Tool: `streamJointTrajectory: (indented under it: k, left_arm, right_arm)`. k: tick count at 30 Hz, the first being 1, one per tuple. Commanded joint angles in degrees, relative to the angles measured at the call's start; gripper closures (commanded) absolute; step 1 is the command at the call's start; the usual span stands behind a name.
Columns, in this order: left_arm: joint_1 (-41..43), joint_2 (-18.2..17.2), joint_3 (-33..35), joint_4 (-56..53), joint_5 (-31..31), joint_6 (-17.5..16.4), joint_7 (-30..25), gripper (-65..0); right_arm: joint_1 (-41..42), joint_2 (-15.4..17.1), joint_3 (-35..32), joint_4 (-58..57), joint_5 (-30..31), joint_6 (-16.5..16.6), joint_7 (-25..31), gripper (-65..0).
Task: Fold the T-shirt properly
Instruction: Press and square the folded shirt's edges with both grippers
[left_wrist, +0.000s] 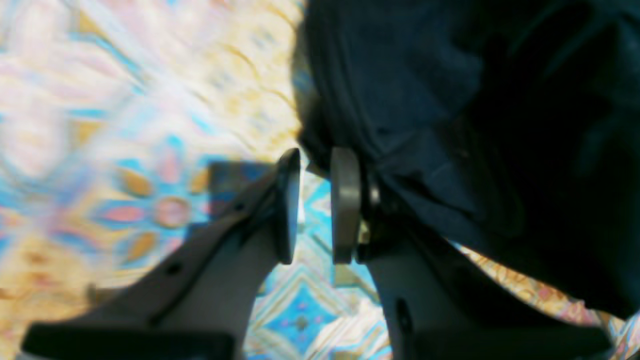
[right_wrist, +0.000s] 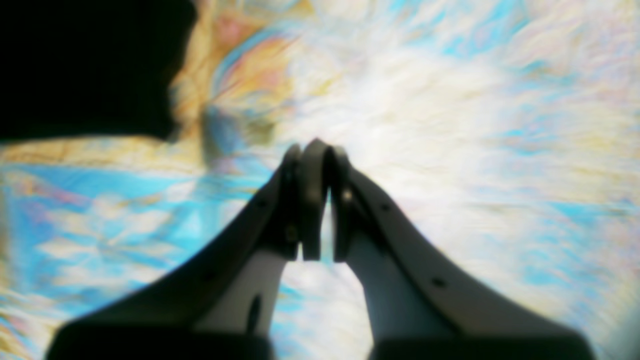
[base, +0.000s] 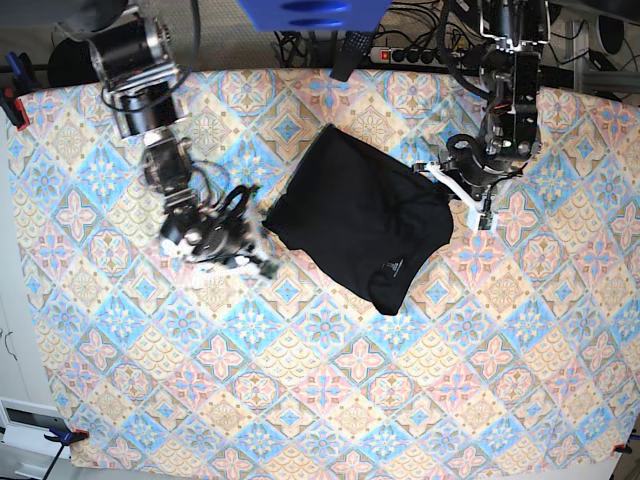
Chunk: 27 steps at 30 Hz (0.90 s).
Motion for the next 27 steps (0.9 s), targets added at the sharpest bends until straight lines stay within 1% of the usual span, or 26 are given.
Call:
streamJointTrajectory:
  k: [1,4,11,13,15,17,19,21,23,25,27]
  left_arm:
    - [-1.5,-0.7,-0.2,-0.2,-0.3,-0.2,-1.9,-11.8]
    - [-4.1,0.7,1.1,-5.3,0.1,-0.2,-4.3,-11.8]
    - [-10.6,0.9,4.2,-15.7,0.1,-0.1,-8.0,-11.8]
    - [-12.1,0.9,4.8,-17.9,0.1,-0.1,-9.2,-11.8]
    - [-14.3,1.0,5.5,-20.6,-0.1,-0.1,-10.1,-11.8]
    - [-16.3,1.0,6.9,-23.3,-0.2,-0.1,-12.1,-11.8]
    - [-18.9,2.4,8.4,-26.0,0.1,-0.1,-14.1,-11.8]
    - [-21.4,3.0,9.5,-29.4,0.1,-0.1,-15.1,-11.8]
    - [-23.6,4.1,10.9,-31.8,0.1,-0.1,-15.2,-11.8]
    - [-24.3,4.7,10.9,-32.1,0.1,-0.1,-15.0,-11.8]
    - [-24.9,4.7,10.9,-29.9,0.0,-0.1,-14.7,-11.8]
  right_arm:
    - [1.6,-0.9,0.0,0.1,0.8,0.1,2.0,-2.3]
    - [1.6,-2.1,-0.4,-3.0,0.7,0.1,3.2,-2.3]
    - [1.2,-1.9,-1.3,-3.6,0.6,0.1,3.2,-2.3]
    - [1.2,-1.8,-3.1,-1.6,0.6,0.1,3.2,-2.3]
    - [-1.2,-1.8,-5.7,0.8,0.7,0.1,3.1,-2.3]
    - [-4.1,-1.7,-7.2,4.0,0.7,0.1,1.5,-2.3]
    - [-6.1,-1.5,-7.7,7.3,0.7,0.1,-0.9,-2.3]
    - [-7.5,-0.5,-8.0,11.0,0.7,0.1,-2.3,-2.3]
    - [-8.8,-0.2,-7.5,13.5,0.7,0.1,-3.0,-2.3]
    - [-9.5,1.0,-7.4,14.9,0.7,0.1,-3.3,-2.3]
    - [-9.5,2.3,-7.2,15.9,0.7,0.1,-3.3,-2.3]
